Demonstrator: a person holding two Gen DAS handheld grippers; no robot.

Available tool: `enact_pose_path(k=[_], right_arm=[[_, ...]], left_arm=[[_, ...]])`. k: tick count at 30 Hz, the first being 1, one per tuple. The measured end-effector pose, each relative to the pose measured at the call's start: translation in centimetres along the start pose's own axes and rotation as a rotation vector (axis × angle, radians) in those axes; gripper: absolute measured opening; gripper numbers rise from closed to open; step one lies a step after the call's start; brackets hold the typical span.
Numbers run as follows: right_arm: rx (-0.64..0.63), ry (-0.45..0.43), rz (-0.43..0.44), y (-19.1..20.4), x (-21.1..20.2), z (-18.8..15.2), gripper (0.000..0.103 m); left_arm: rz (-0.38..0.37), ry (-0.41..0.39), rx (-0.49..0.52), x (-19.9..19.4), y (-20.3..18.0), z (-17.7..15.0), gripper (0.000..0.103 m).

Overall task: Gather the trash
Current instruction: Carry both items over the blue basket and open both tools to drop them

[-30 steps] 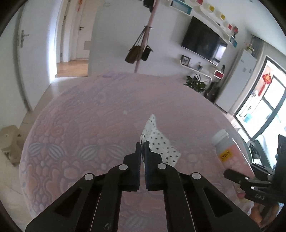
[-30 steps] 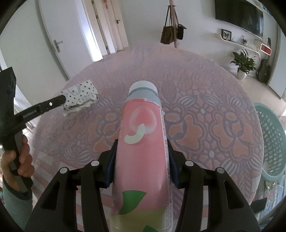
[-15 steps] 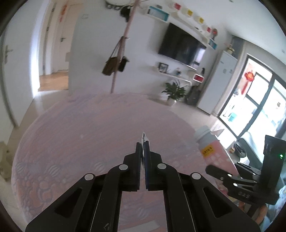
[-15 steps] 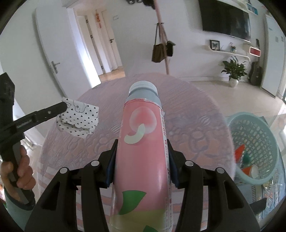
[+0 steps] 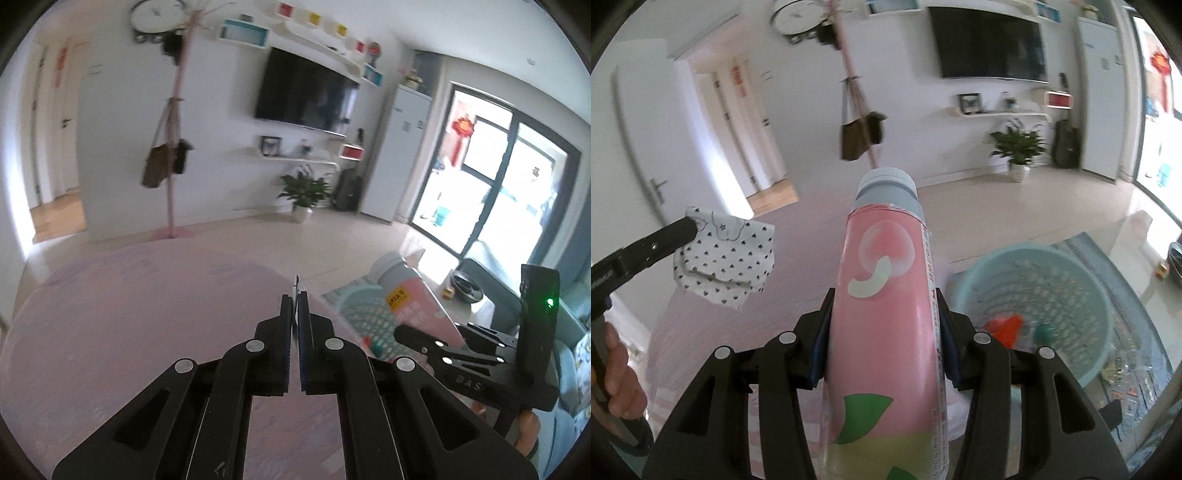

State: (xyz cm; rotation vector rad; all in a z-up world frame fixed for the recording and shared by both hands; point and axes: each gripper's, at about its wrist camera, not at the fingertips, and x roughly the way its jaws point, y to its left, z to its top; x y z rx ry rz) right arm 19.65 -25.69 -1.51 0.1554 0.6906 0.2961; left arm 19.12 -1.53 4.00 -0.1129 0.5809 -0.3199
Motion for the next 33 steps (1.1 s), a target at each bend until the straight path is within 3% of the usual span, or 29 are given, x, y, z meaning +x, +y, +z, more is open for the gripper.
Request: enact_pose_path(k=[8, 14, 20, 22, 23, 24, 29, 33], right_arm=[[0.140, 0.022, -0.118, -7.6, 1.7, 0.5, 0.046], [0.268, 0.110, -0.199, -13.5, 4.4, -0.9, 0.046], [0.333, 0.131, -0.251, -16.5, 5.7, -1.8, 0.046], [0.349, 0.130, -0.245, -17.2, 5.6, -2.0, 0.047], [0.351, 0.130, -0.251, -17.4, 5.5, -2.0, 0.047], [0.352, 0.130, -0.255, -17.8, 5.5, -1.9, 0.047], [0.348, 0.131, -0.252, -18.0, 5.1, -2.1, 0.047], [0.331, 0.130, -0.233, -16.8, 4.7, -2.2, 0.047]], left_arm=[[-0.131, 0.083, 0.046, 7.1, -4.7, 1.3, 0.002], [-0.198, 0.181, 0.070, 13.6, -7.5, 1.1, 0.002], [-0.216, 0.288, 0.090, 18.8, -9.6, -0.4, 0.003], [-0.212, 0.298, 0.095, 19.5, -10.1, -0.8, 0.018], [-0.207, 0.299, 0.096, 19.7, -10.1, -0.9, 0.038], [-0.204, 0.292, 0.096, 19.8, -10.1, -1.2, 0.045], [-0.202, 0.291, 0.094, 18.7, -9.5, -2.0, 0.047], [-0.202, 0.261, 0.062, 16.7, -8.3, -2.0, 0.063]])
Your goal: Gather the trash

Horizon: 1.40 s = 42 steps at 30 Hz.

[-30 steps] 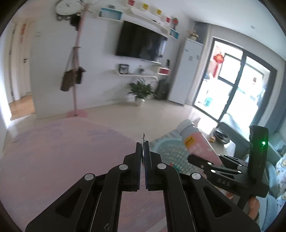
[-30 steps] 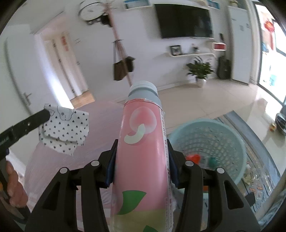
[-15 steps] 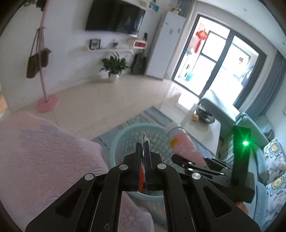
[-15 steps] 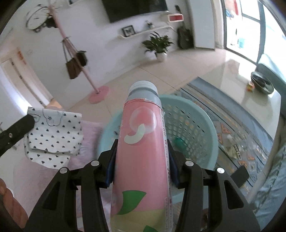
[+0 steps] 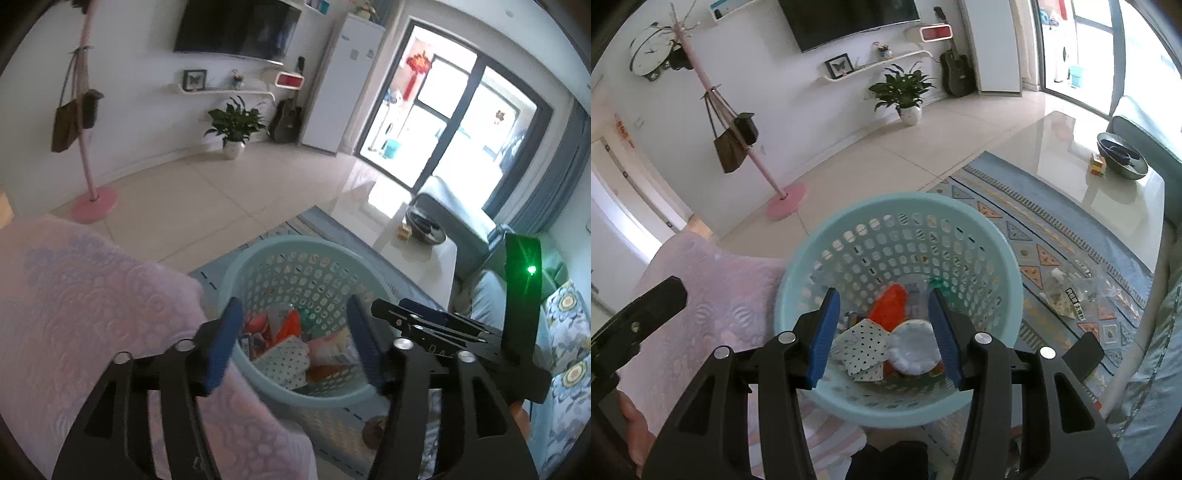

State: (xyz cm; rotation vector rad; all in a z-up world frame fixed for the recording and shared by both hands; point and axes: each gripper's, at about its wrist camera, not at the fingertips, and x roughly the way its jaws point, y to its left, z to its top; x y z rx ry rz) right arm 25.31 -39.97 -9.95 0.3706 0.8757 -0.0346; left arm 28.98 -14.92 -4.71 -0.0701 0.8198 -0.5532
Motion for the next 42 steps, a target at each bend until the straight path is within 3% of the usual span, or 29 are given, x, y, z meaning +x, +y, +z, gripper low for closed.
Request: enact_pose_path(k=[6, 11, 13, 16, 19, 22, 23, 25, 29, 31, 35, 42], right_arm=[[-0.068, -0.028, 0.030, 3.2, -2.3, -0.8, 0.052], [-0.119, -0.098, 0.029, 5.7, -5.4, -1.4, 0.054], [-0.126, -0.157, 0.052, 6.5, -7.0, -1.9, 0.060], [-0.126, -0.255, 0.071, 7.5, -9.2, -3.4, 0.075], [-0.159, -0.324, 0.043, 8.8, -10.4, -5.3, 0.075], [-0.172, -0.350, 0.051, 9.9, -10.9, -6.8, 0.075], [-0.180, -0.363, 0.041, 10.3, -11.1, -7.1, 0.075], [-0.206, -0.393, 0.026, 11.4, -11.5, -7.7, 0.075], [-0.241, -0.437, 0.009, 12.9, -12.2, -8.8, 0.075], [-0.233, -0.473, -0.018, 13.2, -12.6, -9.4, 0.075], [-0.225, -0.489, -0.035, 13.7, -12.7, -9.8, 0.075], [-0.226, -0.484, -0.042, 13.8, -12.5, -9.9, 0.075]], left_arm=[[0.013, -0.079, -0.047, -4.8, 0.7, -1.7, 0.080], [0.067, -0.150, -0.085, -9.3, 2.7, -3.3, 0.083], [0.102, -0.178, -0.106, -10.7, 3.2, -4.0, 0.084], [0.214, -0.255, -0.103, -12.8, 3.4, -5.8, 0.086], [0.313, -0.306, -0.100, -14.1, 3.4, -7.9, 0.088], [0.499, -0.384, -0.086, -15.4, 2.6, -9.9, 0.088], [0.512, -0.402, -0.107, -15.9, 2.7, -10.4, 0.090], [0.476, -0.432, -0.163, -16.6, 3.2, -11.5, 0.090], [0.506, -0.472, -0.172, -17.1, 3.4, -12.7, 0.090], [0.480, -0.501, -0.180, -17.5, 3.4, -12.8, 0.090], [0.519, -0.485, -0.136, -16.9, 2.7, -12.3, 0.090], [0.503, -0.468, -0.129, -16.7, 3.0, -12.6, 0.090]])
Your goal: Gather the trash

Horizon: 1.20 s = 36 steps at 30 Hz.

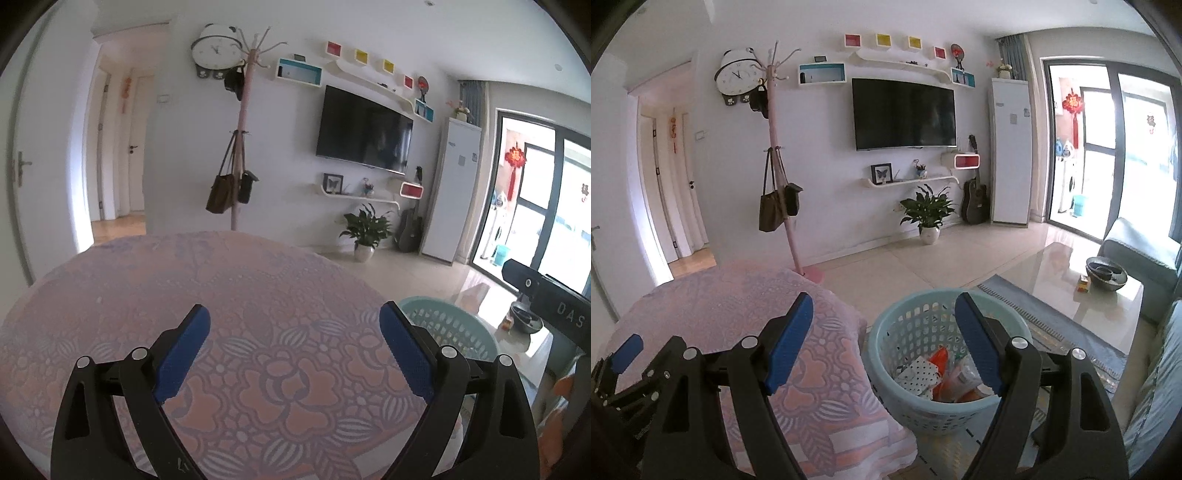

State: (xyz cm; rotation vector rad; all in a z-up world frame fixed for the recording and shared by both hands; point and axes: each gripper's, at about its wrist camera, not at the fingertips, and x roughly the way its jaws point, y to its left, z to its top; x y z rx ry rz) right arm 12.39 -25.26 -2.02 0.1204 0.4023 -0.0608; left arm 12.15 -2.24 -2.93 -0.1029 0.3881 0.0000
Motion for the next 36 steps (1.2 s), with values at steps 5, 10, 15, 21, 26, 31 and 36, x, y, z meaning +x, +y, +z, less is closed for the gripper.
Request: enact_pose_path(k=[5, 10, 15, 21, 26, 31, 36], right_arm=[[-0.011, -0.013, -0.003, -0.13, -0.05, 0.16, 0.075], [-0.012, -0.017, -0.003, -0.20, -0.24, 0.16, 0.075], [-0.019, -0.018, -0.011, -0.13, -0.32, 0.24, 0.075], [-0.020, -0.005, 0.004, -0.33, -0.18, 0.26, 0.075], [-0.032, 0.003, 0.006, -0.12, 0.04, 0.16, 0.076], [-0.031, 0.007, 0.008, 0.01, 0.22, 0.36, 0.076], [-0.017, 0.020, 0.022, -0.25, 0.29, 0.30, 0.076]], left_arm=[[0.005, 0.008, 0.013, -0.10, -0.23, -0.38, 0.090], [0.024, 0.007, 0.038, -0.07, -0.83, -0.36, 0.090], [0.023, 0.003, 0.036, -0.23, -0.82, -0.41, 0.094], [0.019, 0.012, 0.022, -0.24, -0.72, -0.37, 0.095], [0.022, 0.019, 0.021, -0.15, -0.72, -0.30, 0.095], [0.023, 0.029, 0.013, 0.03, -0.62, -0.33, 0.095], [0.025, 0.028, 0.012, -0.12, -0.77, -0.53, 0.095]])
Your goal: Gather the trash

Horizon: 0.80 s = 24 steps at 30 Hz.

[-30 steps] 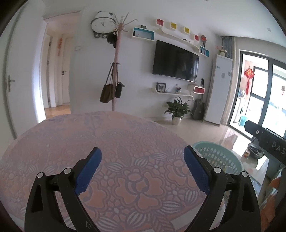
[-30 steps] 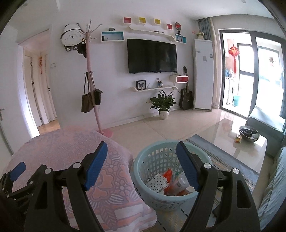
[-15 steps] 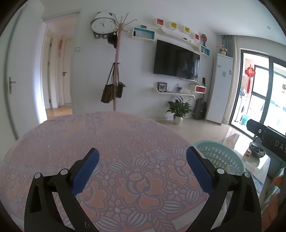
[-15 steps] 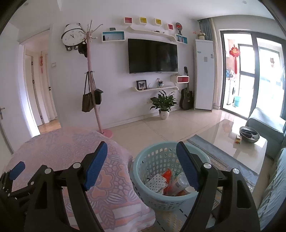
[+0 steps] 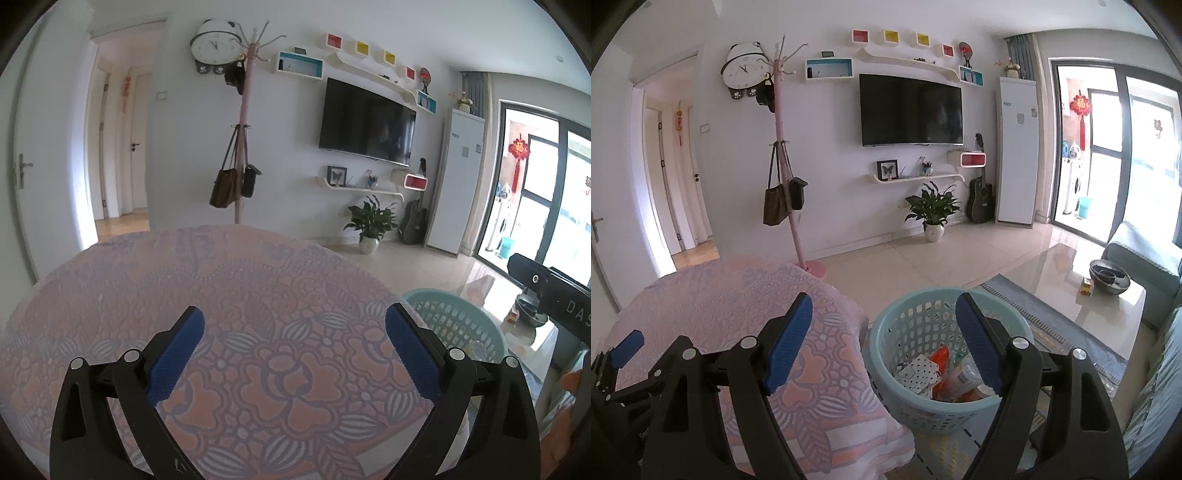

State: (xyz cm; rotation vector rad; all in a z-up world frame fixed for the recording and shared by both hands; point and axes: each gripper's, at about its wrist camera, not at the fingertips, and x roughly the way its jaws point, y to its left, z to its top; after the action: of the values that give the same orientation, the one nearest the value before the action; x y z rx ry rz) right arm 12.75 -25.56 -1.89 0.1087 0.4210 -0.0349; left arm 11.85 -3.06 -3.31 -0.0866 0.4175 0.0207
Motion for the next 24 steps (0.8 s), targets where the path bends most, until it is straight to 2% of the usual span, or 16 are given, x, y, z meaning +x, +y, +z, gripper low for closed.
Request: enact_pose_path(k=[24], right_arm=[[-0.009, 0.005, -0.006, 0.06, 0.05, -0.01, 0.076]], left_arm=[[-0.007, 0.002, -0.003, 0.03, 0.23, 0.07, 0.095]])
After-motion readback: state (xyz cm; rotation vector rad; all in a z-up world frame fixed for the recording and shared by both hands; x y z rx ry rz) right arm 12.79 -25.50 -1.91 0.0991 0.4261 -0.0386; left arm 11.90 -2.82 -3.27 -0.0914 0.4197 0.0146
